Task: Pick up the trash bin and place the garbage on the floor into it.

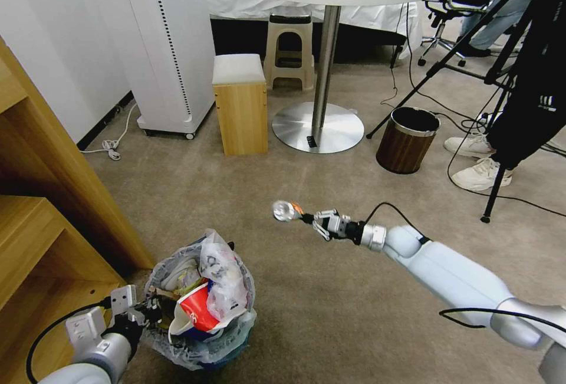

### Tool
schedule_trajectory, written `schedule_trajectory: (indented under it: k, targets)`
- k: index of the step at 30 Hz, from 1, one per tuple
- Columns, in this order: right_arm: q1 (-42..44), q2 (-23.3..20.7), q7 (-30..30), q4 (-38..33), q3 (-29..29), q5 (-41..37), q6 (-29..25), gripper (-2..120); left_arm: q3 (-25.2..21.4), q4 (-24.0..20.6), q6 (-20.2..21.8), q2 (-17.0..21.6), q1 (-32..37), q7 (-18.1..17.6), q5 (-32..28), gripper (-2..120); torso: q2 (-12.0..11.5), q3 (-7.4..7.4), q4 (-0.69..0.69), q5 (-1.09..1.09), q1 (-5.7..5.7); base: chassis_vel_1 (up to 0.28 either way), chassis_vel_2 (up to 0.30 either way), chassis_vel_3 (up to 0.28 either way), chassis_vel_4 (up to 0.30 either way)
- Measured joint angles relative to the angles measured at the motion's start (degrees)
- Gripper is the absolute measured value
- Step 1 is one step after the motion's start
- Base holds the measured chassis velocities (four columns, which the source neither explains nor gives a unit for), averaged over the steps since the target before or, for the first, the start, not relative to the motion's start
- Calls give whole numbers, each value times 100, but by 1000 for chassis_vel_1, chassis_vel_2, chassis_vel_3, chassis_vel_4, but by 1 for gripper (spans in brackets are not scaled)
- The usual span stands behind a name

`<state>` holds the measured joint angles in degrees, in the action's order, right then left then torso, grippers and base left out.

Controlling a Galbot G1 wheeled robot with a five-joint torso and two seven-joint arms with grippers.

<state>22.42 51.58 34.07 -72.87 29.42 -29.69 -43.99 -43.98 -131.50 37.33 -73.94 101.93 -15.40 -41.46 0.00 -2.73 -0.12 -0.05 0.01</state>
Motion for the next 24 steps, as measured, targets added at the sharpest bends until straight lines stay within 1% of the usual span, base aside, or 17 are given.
schedule_trajectory:
  k: [3,4,5,7,8,9,10,11,13,15,17,18,21,23,24]
  targets:
    - [-187,-184,11,-855,232,-316,206,0,-8,-33,16,-12,41,2,31,0,0,0,-1,2,0,0,0,0,0]
    - [-187,-184,11,-855,232,-316,206,0,-8,-33,16,-12,41,2,31,0,0,0,-1,2,0,0,0,0,0]
    - [-265,-208,-9,-1025,319,-376,245,0,-7,-44,19,-11,48,2,33,0,0,0,-2,1,0,0,0,0,0]
    - [-640,-205,-103,-1488,728,-585,363,0,-33,-100,26,-41,90,2,42,0,0,0,-2,0,0,0,0,0,0]
    - [-640,-205,-103,-1488,728,-585,363,0,-33,-100,26,-41,90,2,42,0,0,0,-2,0,0,0,0,0,0]
    - [-771,-185,-114,-1591,876,-676,391,0,-44,-118,26,-62,109,2,52,0,0,0,-2,-1,0,0,0,0,0]
    - [-1048,-101,-159,-1786,1234,-886,463,0,-71,-173,27,-116,161,2,75,0,0,0,0,-1,0,0,0,0,0]
    - [-1048,-101,-159,-1786,1234,-886,463,0,-71,-173,27,-116,161,2,75,0,0,0,0,-1,0,0,0,0,0]
    - [-1407,43,-214,-1957,1721,-1189,564,0,-84,-244,35,-168,188,2,87,0,0,0,1,-1,0,0,0,0,0]
    - [-1443,57,-225,-1972,1774,-1219,576,0,-84,-250,37,-171,189,2,87,0,0,0,1,-1,0,0,0,0,0]
    - [-1753,185,-324,-2072,2319,-1447,659,0,-90,-303,41,-175,195,2,81,0,0,0,-1,0,0,0,0,0,0]
    - [-1753,185,-324,-2072,2319,-1447,659,0,-90,-303,41,-175,195,2,81,0,0,0,-1,0,0,0,0,0,0]
    - [-1929,244,-437,-2257,2812,-1677,748,0,-118,-321,41,-150,197,-2,69,0,0,0,0,0,0,0,0,0,0]
    - [-1940,244,-460,-2290,2856,-1708,760,0,-120,-321,42,-147,196,-3,67,0,0,0,0,0,0,0,0,0,0]
    - [-1963,244,-562,-2424,3022,-1799,818,0,-123,-321,42,-134,183,-3,59,0,0,0,-1,0,0,0,0,0,0]
